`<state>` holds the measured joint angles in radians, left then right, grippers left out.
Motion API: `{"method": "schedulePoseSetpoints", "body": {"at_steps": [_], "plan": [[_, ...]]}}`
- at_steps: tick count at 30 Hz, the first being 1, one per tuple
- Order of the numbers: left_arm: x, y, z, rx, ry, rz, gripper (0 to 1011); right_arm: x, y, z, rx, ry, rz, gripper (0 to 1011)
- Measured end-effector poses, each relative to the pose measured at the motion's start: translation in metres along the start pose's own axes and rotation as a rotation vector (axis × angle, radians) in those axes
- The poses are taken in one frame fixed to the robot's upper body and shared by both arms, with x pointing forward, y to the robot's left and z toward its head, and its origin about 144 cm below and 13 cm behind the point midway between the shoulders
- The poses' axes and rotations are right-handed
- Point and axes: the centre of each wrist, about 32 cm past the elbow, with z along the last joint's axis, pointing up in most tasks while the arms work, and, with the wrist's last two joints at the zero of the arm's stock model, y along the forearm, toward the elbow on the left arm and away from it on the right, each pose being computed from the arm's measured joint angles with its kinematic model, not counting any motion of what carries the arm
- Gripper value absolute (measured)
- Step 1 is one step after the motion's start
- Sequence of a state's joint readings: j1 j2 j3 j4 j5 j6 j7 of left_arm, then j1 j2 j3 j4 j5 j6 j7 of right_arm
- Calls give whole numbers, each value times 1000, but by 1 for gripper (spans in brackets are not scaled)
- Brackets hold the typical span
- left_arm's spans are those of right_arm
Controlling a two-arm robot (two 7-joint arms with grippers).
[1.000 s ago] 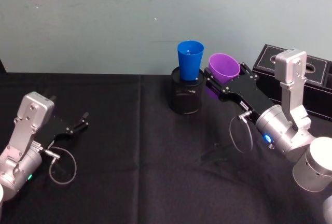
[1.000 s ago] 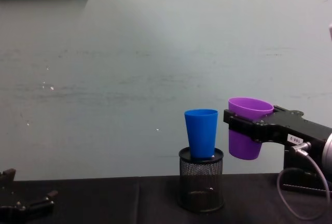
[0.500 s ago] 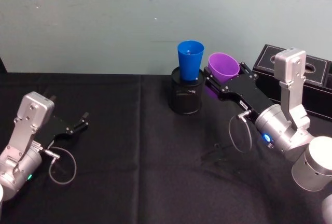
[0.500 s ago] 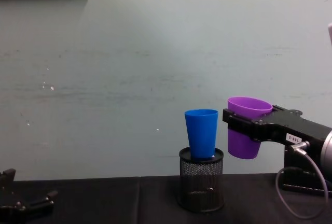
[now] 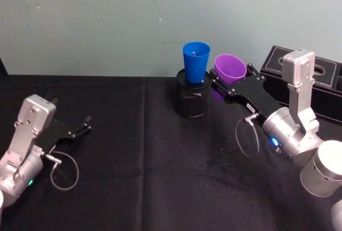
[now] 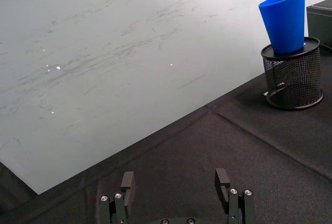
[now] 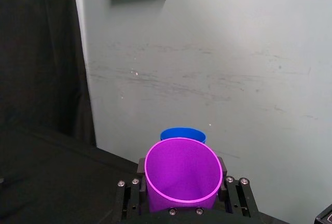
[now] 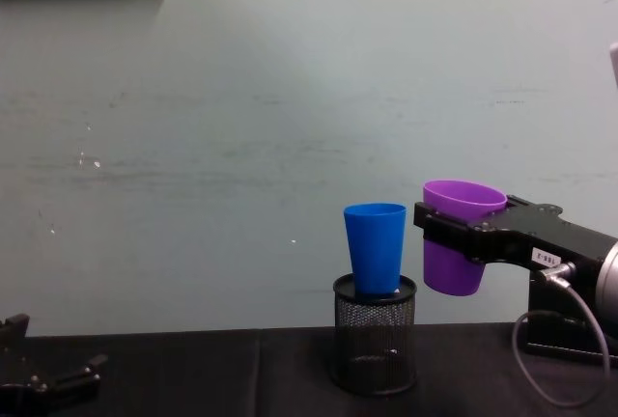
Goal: Pick up one cup with a gripper and tap it against the other cup.
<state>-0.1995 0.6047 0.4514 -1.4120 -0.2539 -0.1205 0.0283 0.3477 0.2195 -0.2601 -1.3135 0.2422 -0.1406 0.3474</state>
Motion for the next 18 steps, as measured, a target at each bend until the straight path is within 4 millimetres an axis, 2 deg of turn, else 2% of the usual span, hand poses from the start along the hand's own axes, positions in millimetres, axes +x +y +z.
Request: {"method": "schedulePoseSetpoints", "body": {"at_steps": [18], "plan": [[0,0,0,0,0,0,1011,0,0,0,1,0,0,739]]}}
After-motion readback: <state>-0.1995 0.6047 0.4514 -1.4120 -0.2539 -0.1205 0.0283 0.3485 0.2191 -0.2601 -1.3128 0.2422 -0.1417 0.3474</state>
